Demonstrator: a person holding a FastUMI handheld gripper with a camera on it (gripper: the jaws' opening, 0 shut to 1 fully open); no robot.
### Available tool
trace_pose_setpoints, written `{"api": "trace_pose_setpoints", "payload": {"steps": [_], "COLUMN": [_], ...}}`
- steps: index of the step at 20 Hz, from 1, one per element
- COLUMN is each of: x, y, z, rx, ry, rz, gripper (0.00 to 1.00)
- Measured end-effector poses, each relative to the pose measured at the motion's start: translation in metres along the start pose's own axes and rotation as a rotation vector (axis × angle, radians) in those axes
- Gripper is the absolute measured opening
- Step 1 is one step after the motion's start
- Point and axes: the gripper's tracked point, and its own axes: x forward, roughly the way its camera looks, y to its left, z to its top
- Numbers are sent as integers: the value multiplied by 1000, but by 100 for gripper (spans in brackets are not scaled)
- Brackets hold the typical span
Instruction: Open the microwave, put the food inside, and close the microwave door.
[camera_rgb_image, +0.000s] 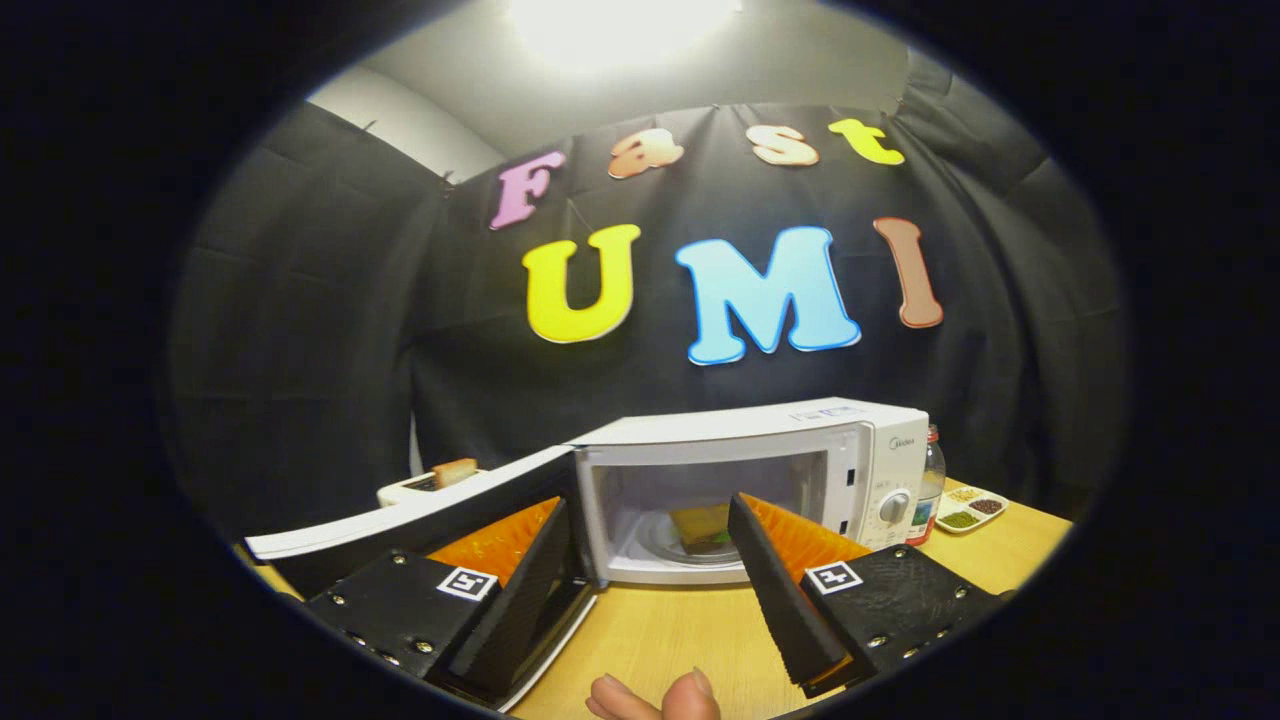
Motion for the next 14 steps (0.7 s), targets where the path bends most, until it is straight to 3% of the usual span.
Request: {"api": "trace_pose_setpoints", "payload": {"steps": [8, 14], "x": [-108, -146], "y": [108, 198], "z": [36, 9], "rx": [-38, -44], "ry": [-65, -26], "rz": [335, 570], "gripper": [96, 97]}}
